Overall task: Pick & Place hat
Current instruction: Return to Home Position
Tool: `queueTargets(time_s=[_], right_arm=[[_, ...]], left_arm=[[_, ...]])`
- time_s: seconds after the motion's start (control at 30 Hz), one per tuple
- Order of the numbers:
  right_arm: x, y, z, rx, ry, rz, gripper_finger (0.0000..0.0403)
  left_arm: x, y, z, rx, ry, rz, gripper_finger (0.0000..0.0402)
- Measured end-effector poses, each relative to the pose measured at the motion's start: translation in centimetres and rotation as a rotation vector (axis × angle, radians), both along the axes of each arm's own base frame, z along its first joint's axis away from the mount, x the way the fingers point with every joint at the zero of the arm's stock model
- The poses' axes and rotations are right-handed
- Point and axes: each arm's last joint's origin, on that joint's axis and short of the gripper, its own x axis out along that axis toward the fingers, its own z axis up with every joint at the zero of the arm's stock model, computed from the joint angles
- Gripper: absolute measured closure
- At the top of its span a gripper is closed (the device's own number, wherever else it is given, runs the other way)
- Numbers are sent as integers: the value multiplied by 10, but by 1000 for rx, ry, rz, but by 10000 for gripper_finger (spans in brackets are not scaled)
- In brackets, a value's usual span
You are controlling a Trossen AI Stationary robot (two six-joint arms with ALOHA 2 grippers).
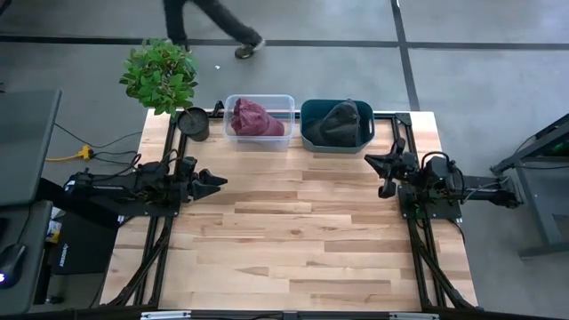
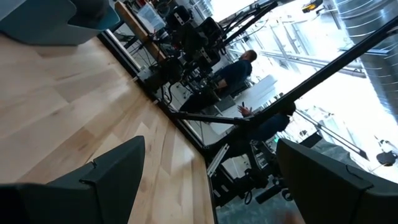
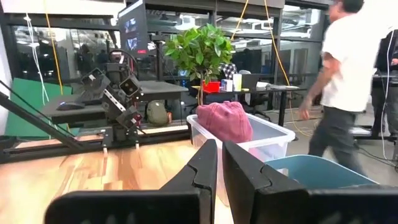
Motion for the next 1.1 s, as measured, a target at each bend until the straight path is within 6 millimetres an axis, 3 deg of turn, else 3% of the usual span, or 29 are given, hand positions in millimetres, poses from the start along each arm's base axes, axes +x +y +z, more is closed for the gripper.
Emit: queueTargets(time_s=[1.1], right_arm=[[0, 0, 0, 3, -1, 11, 386]], left_arm=[[0, 0, 0, 0, 1, 0, 62]])
